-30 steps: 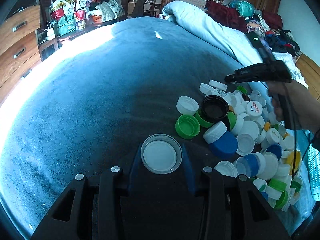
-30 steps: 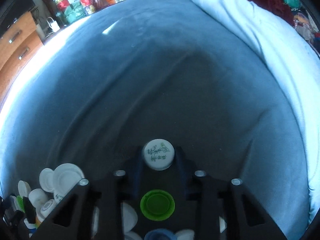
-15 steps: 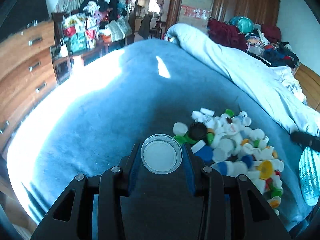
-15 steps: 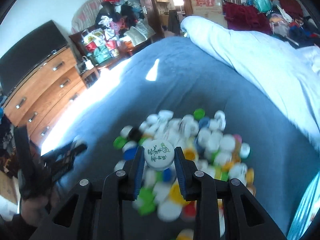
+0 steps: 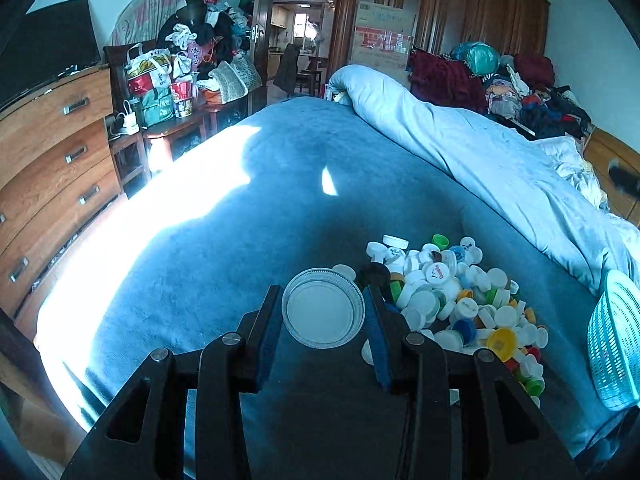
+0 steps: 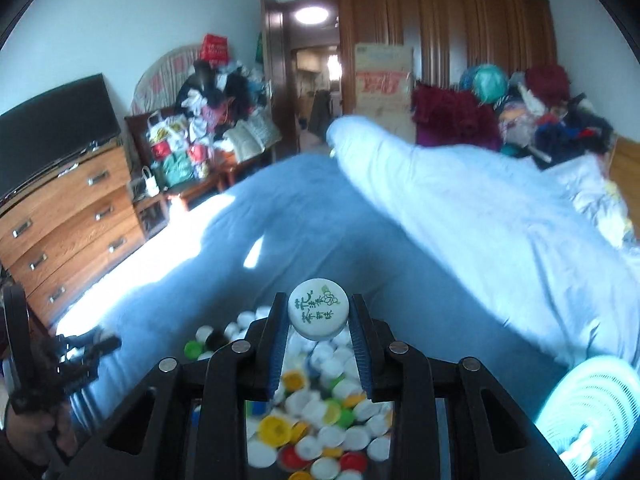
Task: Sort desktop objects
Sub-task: 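Grasp a plain white cap with the left gripper while the right grasps a green-printed white cap, then carry the white cap and green-printed cap in both grippers over the blue basket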
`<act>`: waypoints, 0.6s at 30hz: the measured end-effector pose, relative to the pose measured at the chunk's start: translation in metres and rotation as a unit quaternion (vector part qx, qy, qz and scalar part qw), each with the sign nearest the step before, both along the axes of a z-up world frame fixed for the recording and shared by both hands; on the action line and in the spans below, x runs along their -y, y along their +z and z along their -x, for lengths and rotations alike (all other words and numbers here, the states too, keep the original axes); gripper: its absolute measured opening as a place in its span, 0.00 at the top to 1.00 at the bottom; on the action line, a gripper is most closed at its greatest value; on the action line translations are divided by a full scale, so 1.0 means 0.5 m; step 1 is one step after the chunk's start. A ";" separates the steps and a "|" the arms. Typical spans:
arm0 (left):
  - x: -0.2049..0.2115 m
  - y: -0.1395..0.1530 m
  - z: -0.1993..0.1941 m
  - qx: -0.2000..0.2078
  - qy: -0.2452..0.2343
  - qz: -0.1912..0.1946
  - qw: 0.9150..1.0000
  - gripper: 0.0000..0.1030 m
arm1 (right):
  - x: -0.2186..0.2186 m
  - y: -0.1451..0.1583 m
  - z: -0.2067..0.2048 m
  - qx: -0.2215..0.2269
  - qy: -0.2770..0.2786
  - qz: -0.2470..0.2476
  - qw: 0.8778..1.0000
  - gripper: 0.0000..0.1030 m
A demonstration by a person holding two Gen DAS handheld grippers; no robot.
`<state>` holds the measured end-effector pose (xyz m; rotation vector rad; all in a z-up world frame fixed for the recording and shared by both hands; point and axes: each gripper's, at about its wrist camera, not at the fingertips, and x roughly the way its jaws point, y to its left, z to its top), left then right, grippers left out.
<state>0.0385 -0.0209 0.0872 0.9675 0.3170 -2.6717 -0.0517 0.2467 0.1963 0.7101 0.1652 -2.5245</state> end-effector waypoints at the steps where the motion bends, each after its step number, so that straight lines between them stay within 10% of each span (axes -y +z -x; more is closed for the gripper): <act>1: -0.004 -0.001 0.001 0.000 -0.002 0.001 1.000 0.66 | -0.003 0.010 -0.002 -0.004 -0.001 0.001 1.000 0.68; 18: -0.046 0.003 0.007 0.013 -0.029 -0.010 0.999 0.66 | -0.079 -0.024 -0.069 0.057 0.000 0.014 0.998 0.68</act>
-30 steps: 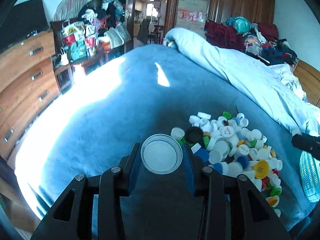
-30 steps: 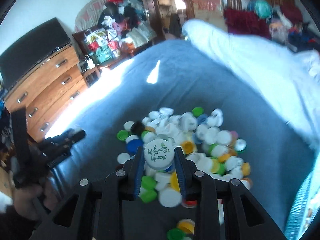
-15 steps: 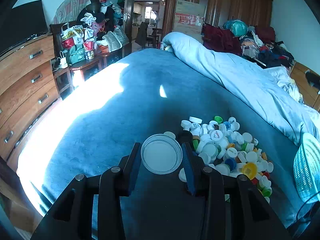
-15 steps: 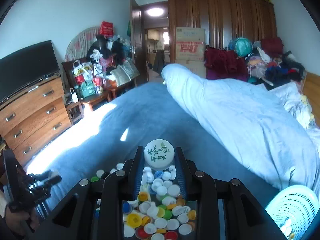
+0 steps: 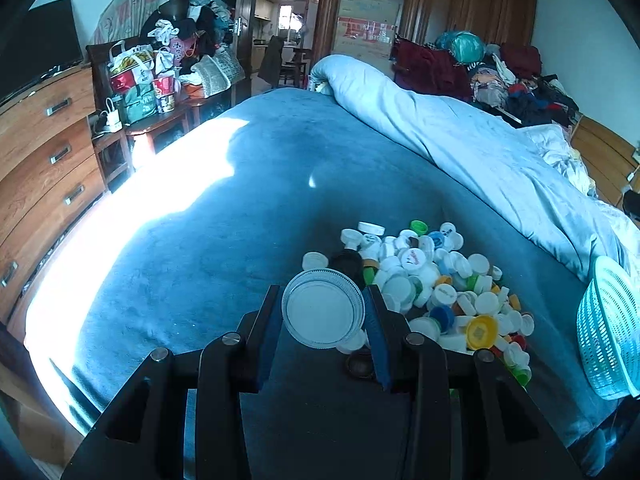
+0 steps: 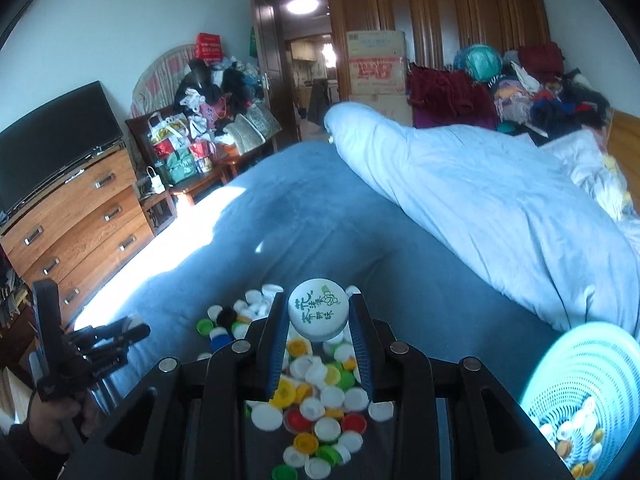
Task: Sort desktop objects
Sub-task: 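Carry the white cap and green-printed cap in both grippers over the blue basket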
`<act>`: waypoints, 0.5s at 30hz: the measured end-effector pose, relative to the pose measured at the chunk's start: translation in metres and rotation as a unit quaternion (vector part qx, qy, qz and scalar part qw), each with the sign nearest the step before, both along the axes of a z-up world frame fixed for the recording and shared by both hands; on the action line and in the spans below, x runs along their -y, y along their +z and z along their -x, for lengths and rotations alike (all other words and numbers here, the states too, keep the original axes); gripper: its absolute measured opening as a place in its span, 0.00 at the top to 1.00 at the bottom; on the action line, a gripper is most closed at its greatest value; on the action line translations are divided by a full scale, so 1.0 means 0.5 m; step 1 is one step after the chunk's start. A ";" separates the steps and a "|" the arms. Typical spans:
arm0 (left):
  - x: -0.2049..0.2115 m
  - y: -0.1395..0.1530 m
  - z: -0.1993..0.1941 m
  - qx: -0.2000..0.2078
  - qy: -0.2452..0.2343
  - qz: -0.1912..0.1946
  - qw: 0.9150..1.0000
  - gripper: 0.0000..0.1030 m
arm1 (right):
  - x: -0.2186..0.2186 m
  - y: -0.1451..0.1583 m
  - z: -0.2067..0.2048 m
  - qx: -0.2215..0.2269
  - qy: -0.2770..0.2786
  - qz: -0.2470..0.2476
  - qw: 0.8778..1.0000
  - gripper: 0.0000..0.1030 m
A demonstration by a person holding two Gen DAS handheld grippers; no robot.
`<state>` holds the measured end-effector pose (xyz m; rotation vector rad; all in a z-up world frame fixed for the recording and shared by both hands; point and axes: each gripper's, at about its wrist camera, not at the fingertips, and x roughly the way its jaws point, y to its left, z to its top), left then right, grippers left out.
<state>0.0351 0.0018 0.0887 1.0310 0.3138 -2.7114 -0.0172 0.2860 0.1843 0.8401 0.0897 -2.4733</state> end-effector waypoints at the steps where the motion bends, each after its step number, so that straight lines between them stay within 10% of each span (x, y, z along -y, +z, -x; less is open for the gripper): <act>1: -0.004 0.004 -0.001 -0.001 -0.002 0.000 1.000 0.66 | -0.004 0.001 -0.005 0.001 0.000 0.001 1.000 0.67; 15: -0.126 0.102 0.017 -0.008 -0.071 0.033 0.997 0.66 | -0.113 0.045 -0.096 -0.023 -0.037 0.029 0.999 0.67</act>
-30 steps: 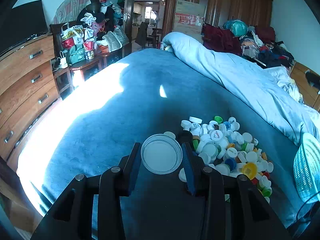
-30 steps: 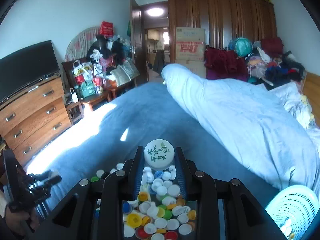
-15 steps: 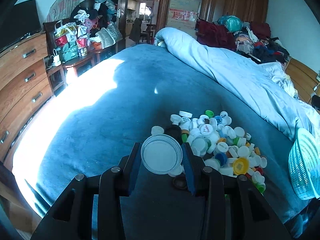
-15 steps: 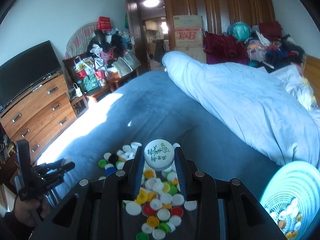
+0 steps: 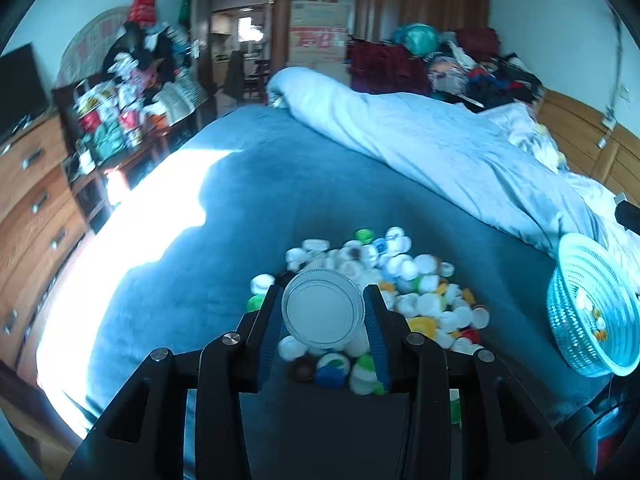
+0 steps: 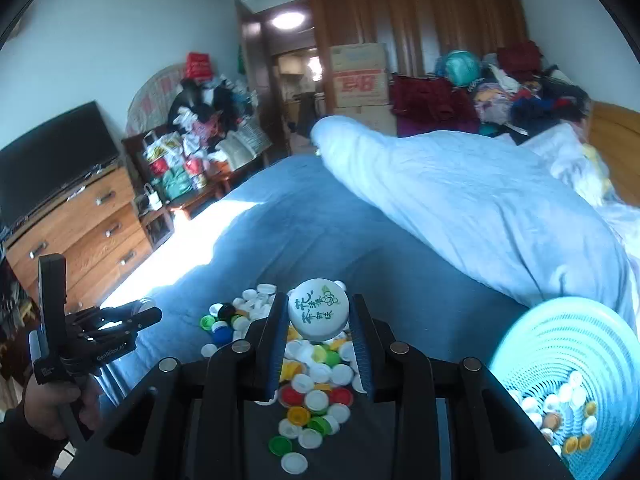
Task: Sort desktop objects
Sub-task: 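Carry the white cap and green-printed cap in both grippers over the blue basket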
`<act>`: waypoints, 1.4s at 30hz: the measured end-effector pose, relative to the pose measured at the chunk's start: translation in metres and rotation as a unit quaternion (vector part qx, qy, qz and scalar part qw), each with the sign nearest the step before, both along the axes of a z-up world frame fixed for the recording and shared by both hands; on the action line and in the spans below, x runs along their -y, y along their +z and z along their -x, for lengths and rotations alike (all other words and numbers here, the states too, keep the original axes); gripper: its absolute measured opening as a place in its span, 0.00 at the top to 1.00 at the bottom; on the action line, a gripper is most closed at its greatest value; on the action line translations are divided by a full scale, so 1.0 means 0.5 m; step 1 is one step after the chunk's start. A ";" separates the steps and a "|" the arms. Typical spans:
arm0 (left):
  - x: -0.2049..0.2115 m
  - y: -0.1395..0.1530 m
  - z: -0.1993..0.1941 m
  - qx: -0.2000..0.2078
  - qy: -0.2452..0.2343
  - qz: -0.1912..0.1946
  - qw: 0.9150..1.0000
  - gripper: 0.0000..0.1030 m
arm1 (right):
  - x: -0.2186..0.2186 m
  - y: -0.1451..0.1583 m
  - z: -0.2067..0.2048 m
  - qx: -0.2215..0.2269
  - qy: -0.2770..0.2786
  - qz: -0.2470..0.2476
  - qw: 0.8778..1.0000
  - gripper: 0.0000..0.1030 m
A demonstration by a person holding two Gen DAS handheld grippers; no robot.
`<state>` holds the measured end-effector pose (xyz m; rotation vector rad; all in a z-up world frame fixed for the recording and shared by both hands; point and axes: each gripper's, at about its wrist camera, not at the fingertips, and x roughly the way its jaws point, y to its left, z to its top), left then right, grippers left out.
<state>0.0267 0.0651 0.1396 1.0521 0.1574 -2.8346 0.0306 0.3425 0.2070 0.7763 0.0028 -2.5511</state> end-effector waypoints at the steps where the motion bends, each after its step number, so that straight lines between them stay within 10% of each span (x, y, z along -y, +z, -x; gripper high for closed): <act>1: -0.019 0.014 0.008 -0.005 -0.012 -0.002 1.000 0.66 | -0.015 0.005 -0.003 -0.002 -0.007 0.001 1.000 0.67; 21: -0.458 0.160 0.166 -0.023 -0.234 0.022 0.972 0.66 | -0.388 0.026 -0.005 0.013 -0.174 0.004 0.985 0.68; 42: -0.783 0.059 0.193 0.088 -0.331 0.117 0.932 0.66 | -0.592 -0.107 -0.012 0.115 -0.248 0.013 0.962 0.68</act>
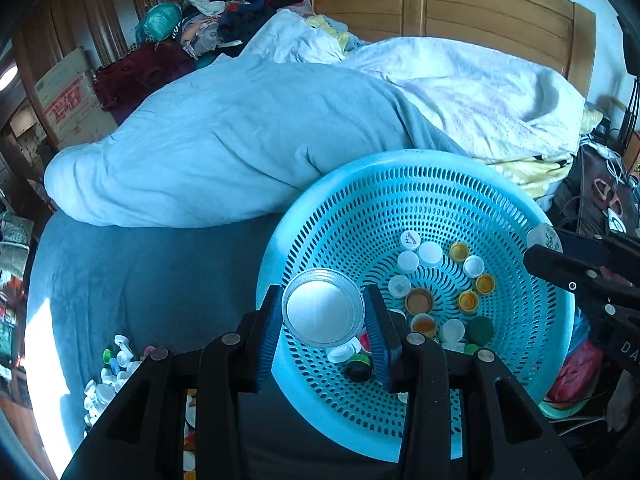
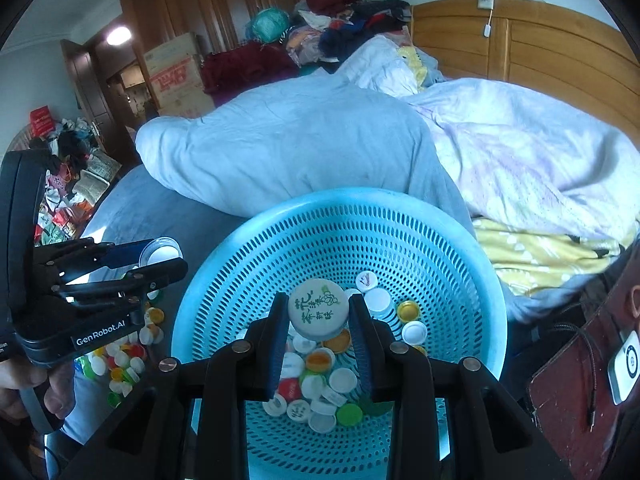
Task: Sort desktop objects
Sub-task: 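Carry the white cap and green-printed cap in both grippers over the blue basket, then open both grippers to drop the white caps into the basket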
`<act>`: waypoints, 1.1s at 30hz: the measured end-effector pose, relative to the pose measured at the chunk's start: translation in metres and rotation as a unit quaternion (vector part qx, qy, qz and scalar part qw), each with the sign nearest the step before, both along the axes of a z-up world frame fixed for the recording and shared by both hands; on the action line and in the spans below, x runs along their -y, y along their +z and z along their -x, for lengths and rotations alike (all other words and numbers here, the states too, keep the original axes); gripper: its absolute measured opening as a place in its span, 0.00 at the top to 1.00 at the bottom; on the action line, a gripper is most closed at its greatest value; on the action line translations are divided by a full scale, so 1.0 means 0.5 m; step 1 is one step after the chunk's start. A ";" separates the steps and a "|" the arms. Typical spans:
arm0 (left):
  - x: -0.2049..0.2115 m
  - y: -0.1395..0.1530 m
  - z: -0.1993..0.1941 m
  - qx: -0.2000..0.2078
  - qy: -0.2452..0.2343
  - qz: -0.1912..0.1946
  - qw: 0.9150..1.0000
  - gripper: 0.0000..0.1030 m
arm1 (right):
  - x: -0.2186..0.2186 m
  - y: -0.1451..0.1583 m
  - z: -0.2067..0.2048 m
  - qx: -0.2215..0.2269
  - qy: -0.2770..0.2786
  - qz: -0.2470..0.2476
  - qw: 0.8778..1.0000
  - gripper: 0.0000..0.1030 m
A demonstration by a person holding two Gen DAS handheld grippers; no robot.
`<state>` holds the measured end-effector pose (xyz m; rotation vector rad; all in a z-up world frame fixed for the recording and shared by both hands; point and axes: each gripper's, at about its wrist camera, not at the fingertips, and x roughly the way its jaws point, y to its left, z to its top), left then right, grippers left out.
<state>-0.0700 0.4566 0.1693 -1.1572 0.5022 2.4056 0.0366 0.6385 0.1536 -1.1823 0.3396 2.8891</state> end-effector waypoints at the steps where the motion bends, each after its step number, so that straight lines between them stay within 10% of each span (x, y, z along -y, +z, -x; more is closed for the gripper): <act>1: -0.003 -0.001 -0.001 0.000 0.000 0.001 1.000 0.66 | -0.001 -0.002 -0.002 0.000 0.000 0.001 1.000 0.68; 19: -0.023 0.003 -0.002 -0.011 0.005 0.003 1.000 0.66 | 0.010 -0.006 -0.003 -0.001 0.004 0.000 1.000 0.67; 23: -0.020 0.003 -0.002 -0.020 0.012 0.011 1.000 0.60 | 0.018 -0.004 -0.005 -0.007 0.002 -0.008 1.000 0.32; 29: -0.019 0.006 -0.002 -0.025 0.012 0.009 1.000 0.59 | 0.025 0.001 -0.004 -0.009 0.003 -0.011 1.000 0.32; 33: -0.019 0.005 -0.003 -0.030 0.014 0.012 0.999 0.37 | 0.025 0.004 -0.007 -0.012 -0.001 -0.012 1.000 0.32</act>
